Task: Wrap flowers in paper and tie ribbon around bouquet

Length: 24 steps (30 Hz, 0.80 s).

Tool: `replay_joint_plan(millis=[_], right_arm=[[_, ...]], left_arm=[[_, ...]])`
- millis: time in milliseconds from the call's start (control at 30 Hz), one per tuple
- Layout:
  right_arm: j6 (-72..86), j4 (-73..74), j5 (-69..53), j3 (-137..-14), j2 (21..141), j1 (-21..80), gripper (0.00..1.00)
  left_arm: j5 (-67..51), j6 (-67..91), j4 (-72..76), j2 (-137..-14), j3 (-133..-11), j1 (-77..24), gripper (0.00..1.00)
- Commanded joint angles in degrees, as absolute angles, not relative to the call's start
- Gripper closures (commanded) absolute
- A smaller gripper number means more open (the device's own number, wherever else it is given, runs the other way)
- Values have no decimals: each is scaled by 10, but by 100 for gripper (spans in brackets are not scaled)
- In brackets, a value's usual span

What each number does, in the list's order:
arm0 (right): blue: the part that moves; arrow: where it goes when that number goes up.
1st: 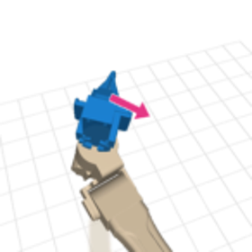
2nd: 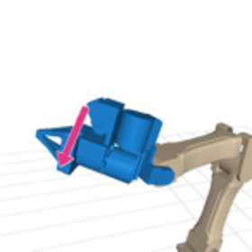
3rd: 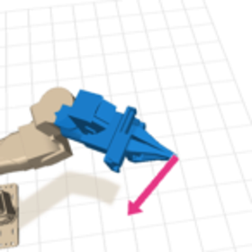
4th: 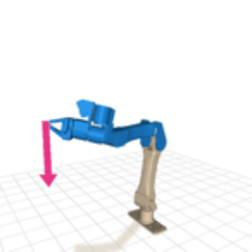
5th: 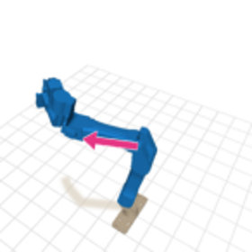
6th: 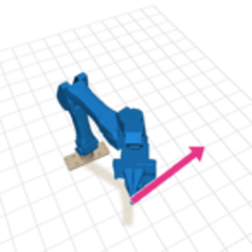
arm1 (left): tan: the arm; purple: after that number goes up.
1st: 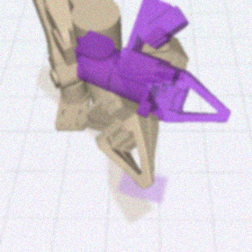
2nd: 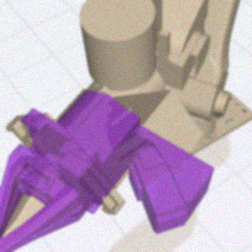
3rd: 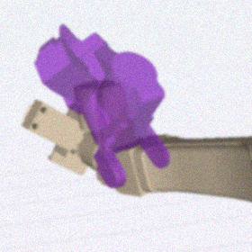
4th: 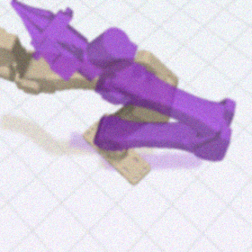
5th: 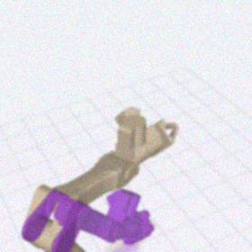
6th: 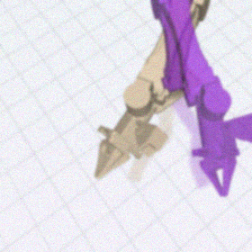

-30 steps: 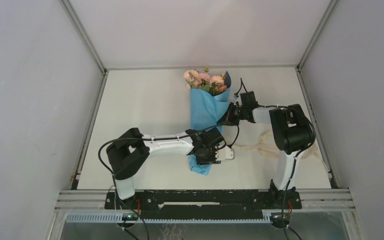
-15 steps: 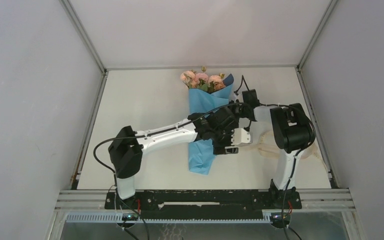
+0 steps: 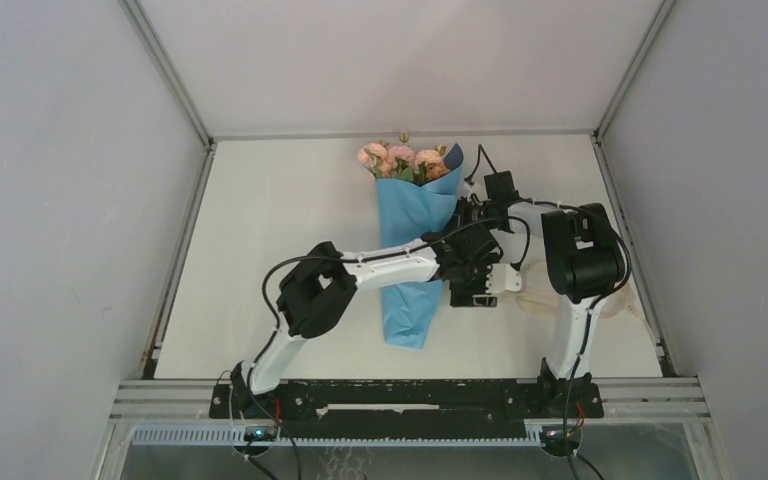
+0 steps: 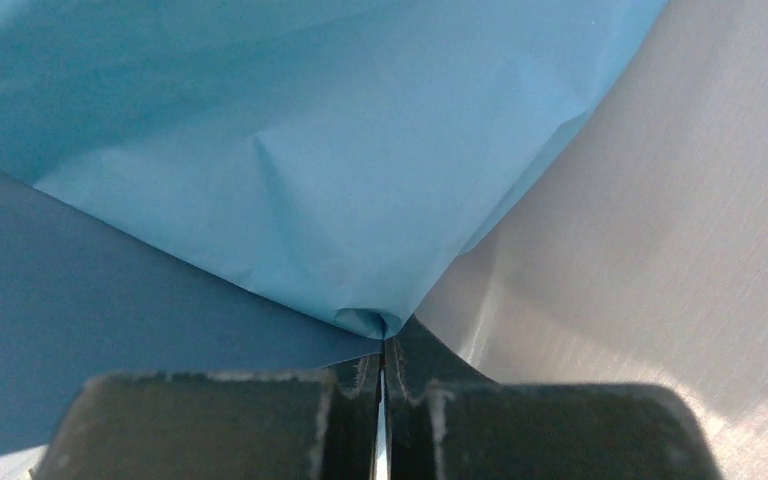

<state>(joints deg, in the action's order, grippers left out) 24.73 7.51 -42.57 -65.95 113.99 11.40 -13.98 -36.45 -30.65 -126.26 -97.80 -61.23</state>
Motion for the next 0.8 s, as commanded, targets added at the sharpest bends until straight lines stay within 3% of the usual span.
replay_joint_plan(millis=[0, 133, 167, 433, 767], right_arm=[[213, 98, -432, -677, 1138, 118, 100], [221, 115, -430, -683, 1127, 120, 100], [223, 121, -429, -684, 1122, 120, 100], [245, 165, -409, -690, 1072, 122, 100], [256, 205, -398, -691, 1044, 110, 100]], left_arm=[[-118, -345, -341, -1309, -1047, -612, 38], [-158, -337, -430, -1296, -1035, -628, 96], [-169, -333, -441, -1281, -1017, -637, 99], [-319, -333, -630, -1155, -928, -697, 100], [-263, -408, -740, -990, -708, -673, 100]])
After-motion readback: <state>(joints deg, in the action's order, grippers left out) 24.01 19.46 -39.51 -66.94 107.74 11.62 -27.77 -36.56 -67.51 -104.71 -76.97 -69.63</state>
